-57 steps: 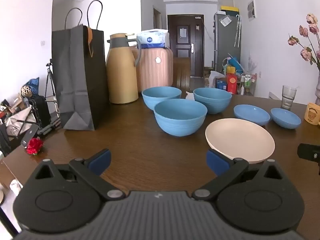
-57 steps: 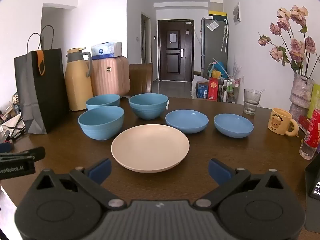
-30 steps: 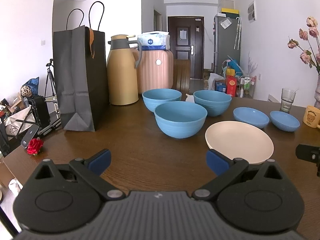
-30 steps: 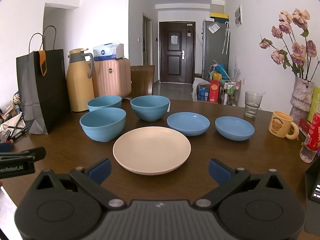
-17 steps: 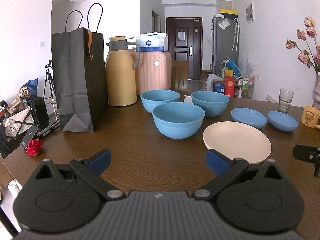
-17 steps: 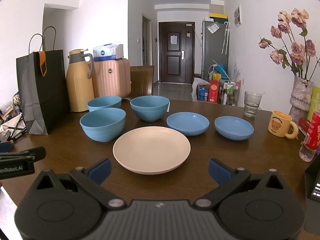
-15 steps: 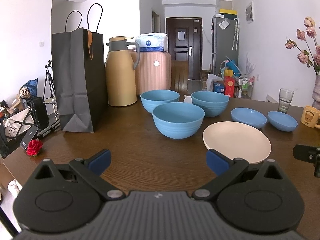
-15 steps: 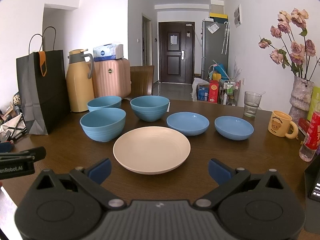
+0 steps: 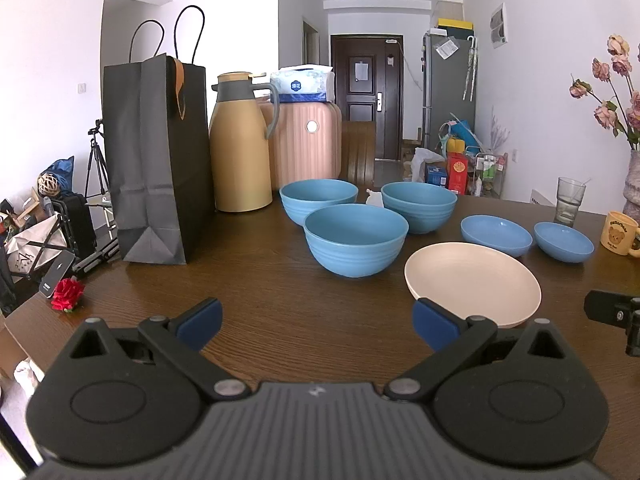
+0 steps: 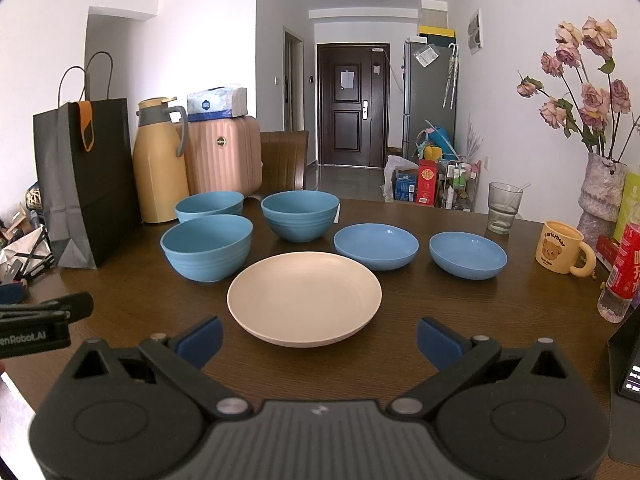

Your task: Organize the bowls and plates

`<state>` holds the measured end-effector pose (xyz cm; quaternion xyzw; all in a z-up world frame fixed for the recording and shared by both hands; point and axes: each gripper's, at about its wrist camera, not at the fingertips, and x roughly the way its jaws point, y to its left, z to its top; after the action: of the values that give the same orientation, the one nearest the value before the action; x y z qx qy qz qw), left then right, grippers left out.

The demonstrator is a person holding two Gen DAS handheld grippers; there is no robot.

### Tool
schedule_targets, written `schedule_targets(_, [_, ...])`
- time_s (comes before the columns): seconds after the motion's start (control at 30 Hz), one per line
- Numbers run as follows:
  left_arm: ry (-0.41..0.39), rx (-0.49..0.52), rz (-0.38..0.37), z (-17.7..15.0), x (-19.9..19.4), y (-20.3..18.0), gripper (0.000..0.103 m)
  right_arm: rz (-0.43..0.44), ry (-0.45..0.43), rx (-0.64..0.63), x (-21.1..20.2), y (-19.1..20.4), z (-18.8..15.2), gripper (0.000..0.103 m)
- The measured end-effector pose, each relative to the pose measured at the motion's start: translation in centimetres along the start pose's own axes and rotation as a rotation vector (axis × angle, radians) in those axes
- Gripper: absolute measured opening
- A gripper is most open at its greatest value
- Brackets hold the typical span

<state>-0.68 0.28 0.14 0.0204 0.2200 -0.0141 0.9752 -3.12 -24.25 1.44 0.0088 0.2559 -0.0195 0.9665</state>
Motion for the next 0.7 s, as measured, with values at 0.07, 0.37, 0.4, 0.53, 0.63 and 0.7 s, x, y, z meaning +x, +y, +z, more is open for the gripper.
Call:
schedule_targets(0.07, [0.002,0.001,0.0,0.0,-0.04,-0.05,0.103,0.0,0.0,0.0,0.01,0.03,0.0,0.103])
schedule_targets(0.37, [0.002,0.001,-0.003,0.0,-0.09,-0.16,0.103,0.0,0.0,-0.001,0.01,0.0,-0.01,0.103])
schedule_targets(0.4, [0.002,0.001,-0.004,0.0,-0.09,-0.17,0.103,0.0,0.0,0.0,0.02,0.02,-0.01,0.103])
schedule_targets(0.53, [0.002,0.001,-0.005,0.03,0.01,-0.15,0.103,0.0,0.0,-0.001,0.03,0.02,-0.01,0.103])
schedule_targets(0.63, [0.003,0.001,-0.005,0.03,0.01,-0.14,0.103,0.0,0.0,-0.001,0.0,-0.02,-0.02,0.103])
schedule_targets(0.7, [0.002,0.001,-0.005,0.03,0.0,-0.14,0.103,0.0,0.0,-0.001,-0.01,-0.03,-0.02,0.103])
